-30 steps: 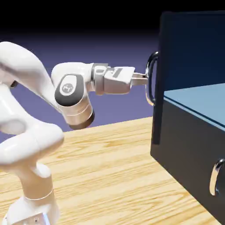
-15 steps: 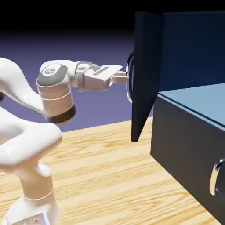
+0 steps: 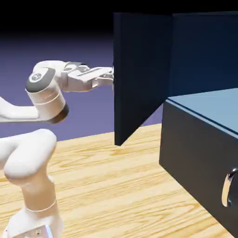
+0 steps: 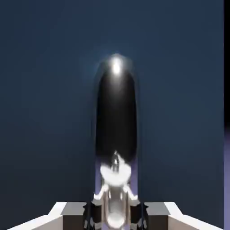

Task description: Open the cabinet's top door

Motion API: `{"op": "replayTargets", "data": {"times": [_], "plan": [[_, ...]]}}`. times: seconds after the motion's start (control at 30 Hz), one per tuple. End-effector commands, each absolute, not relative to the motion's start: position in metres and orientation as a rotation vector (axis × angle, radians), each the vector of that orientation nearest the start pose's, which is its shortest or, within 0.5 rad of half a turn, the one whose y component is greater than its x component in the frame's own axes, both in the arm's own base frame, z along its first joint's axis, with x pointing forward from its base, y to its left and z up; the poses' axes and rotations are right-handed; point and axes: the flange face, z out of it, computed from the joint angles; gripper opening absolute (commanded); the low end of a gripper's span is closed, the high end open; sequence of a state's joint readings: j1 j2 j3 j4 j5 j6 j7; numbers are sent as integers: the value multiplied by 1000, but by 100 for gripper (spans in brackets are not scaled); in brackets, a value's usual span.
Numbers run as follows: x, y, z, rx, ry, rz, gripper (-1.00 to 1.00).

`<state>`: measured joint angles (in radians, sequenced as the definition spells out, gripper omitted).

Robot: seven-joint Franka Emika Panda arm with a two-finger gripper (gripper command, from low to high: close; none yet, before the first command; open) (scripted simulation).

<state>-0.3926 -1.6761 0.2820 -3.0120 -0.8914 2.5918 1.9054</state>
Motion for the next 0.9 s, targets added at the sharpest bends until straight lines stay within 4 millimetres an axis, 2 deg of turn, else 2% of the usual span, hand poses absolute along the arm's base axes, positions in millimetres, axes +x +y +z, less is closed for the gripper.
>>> {"op": "replayTargets", "data": {"times": [0.0,0.17,0.33,0.6,0.87], "plan": [[180,20,581,-1530,1673,-2265,-100],[166,56,581,-1490,1764,-2301,-100],[153,102,581,-1438,1875,-2342,-100],[141,197,581,-1312,2105,-2416,-100],[146,282,581,-1179,2312,-2468,-100]]}}
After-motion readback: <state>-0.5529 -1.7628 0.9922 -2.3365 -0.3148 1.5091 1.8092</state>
